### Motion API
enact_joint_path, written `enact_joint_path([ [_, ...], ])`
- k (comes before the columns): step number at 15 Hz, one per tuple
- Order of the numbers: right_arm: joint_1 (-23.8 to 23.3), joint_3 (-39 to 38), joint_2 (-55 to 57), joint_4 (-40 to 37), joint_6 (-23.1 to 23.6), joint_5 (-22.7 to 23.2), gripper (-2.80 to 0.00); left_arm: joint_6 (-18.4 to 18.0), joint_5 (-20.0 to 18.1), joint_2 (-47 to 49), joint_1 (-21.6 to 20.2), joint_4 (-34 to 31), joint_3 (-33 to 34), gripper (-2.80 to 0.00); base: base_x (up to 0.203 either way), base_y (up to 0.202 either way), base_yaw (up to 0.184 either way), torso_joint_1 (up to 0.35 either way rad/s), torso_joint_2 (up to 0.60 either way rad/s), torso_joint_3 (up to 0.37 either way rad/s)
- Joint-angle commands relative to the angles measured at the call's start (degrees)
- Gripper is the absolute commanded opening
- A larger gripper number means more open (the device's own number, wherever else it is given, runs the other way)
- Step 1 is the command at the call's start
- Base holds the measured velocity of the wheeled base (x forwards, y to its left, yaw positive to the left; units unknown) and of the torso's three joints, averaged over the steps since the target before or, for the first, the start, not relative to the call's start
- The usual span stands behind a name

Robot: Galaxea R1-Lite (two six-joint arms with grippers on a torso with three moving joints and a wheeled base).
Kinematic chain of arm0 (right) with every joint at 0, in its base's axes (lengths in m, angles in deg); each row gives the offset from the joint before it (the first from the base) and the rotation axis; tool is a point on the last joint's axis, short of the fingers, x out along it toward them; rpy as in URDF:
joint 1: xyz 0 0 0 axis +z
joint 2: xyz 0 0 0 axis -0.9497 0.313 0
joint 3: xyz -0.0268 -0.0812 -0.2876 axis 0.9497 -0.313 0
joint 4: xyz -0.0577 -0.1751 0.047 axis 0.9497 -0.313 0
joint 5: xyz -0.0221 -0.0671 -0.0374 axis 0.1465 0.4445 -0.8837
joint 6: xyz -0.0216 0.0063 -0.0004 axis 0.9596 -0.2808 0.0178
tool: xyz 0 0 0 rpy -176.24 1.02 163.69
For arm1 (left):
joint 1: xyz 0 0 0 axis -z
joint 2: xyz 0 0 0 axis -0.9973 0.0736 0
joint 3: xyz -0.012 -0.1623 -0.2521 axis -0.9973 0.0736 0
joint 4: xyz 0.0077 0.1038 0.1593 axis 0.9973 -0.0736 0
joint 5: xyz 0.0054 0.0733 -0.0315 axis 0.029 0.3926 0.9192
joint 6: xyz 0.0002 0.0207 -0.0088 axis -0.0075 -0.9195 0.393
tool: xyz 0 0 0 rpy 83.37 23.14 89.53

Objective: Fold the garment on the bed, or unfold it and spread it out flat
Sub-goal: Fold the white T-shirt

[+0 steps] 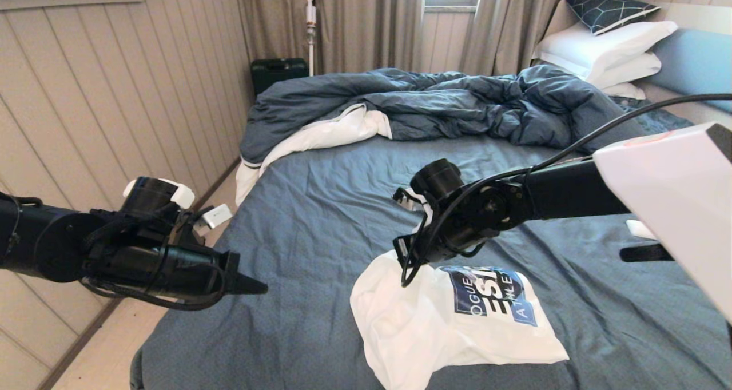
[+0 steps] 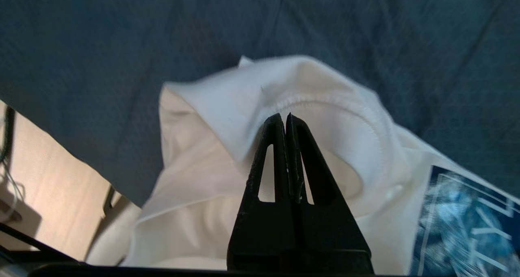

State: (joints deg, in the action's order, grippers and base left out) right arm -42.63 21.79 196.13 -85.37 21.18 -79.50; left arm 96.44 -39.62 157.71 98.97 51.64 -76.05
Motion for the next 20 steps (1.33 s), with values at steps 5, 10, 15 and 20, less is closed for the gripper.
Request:
enact_joint_path([
  [5, -3.6, 1.0, -10.3, -0.3, -1.9, 0.0, -2.8, 0.4, 0.4, 1.3, 0.7, -3.0, -12.3, -2.8, 0.0, 0.0, 0.0, 0.0, 0.0, 0.0],
  [10, -8.5, -18.3, -20.0, -1.9, -1.6, 0.1, -2.8, 0.7, 1.9, 12.1, 7.0, -20.3, -38.4, -2.8, 0.0, 0.0, 0.0, 0.0, 0.0, 0.0],
  [15, -12.2, -33.2, -29.5, -1.7, -1.5, 0.1, -2.8, 0.5, 6.0, 26.4, 21.1, -33.7, -58.3, -2.8, 0.0, 0.0, 0.0, 0.0, 0.0, 0.0],
  [20, -20.6, -41.9, -34.7, -1.0, -1.2, 1.3, -2.8, -1.6, 8.4, 32.7, 27.2, -25.4, -58.6, -2.8, 0.0, 0.0, 0.0, 0.0, 0.0, 0.0],
])
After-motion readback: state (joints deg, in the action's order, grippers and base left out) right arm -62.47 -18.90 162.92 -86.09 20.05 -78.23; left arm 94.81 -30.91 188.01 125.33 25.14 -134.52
